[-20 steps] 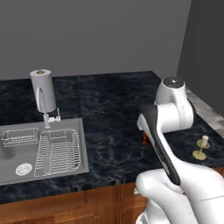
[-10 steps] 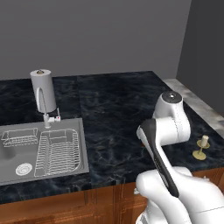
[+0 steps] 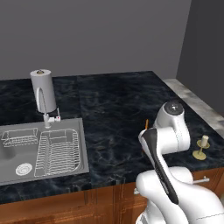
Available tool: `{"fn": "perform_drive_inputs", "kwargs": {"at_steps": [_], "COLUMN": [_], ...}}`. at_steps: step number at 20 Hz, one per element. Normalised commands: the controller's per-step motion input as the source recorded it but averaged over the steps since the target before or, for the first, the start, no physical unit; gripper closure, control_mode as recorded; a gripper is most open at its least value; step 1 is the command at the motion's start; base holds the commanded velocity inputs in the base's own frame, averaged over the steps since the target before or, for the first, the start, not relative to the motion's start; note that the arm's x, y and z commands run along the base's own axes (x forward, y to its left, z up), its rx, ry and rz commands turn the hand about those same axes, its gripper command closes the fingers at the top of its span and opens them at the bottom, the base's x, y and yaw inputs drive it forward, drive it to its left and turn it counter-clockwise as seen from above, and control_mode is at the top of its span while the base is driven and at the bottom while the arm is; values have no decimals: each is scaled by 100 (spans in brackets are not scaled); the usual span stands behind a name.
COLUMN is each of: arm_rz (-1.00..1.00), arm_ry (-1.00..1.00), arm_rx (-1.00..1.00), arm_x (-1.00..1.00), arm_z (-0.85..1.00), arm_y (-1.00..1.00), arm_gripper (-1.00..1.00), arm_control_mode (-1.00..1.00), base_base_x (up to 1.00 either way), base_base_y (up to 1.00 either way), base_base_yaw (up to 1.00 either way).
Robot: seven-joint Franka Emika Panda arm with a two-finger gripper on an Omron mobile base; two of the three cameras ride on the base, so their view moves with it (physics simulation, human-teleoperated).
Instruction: Pick the candle and candle from the dining table and place them in the open cabinet. Close the cabinet after placing the objects.
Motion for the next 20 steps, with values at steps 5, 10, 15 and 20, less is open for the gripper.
{"fn": "perform_drive_inputs", "kwargs": {"at_steps": [5,10,15,20], "arm_rz": [0,0,0,0], "arm_ry": [-3,0,0,0], "arm_rx": [0,0,0,0], "arm_x": [39,40,38,37], "arm_z": [-18,-21,-25,-21], "arm_y": [-3,0,0,0], "arm_gripper": [-100,-100,-100,-100], "arm_control_mode": [-100,-100,-100,-100], "base_base_x": [0,0,0,0], "base_base_y": [0,0,0,0], "base_base_yaw": [0,0,0,0]}}
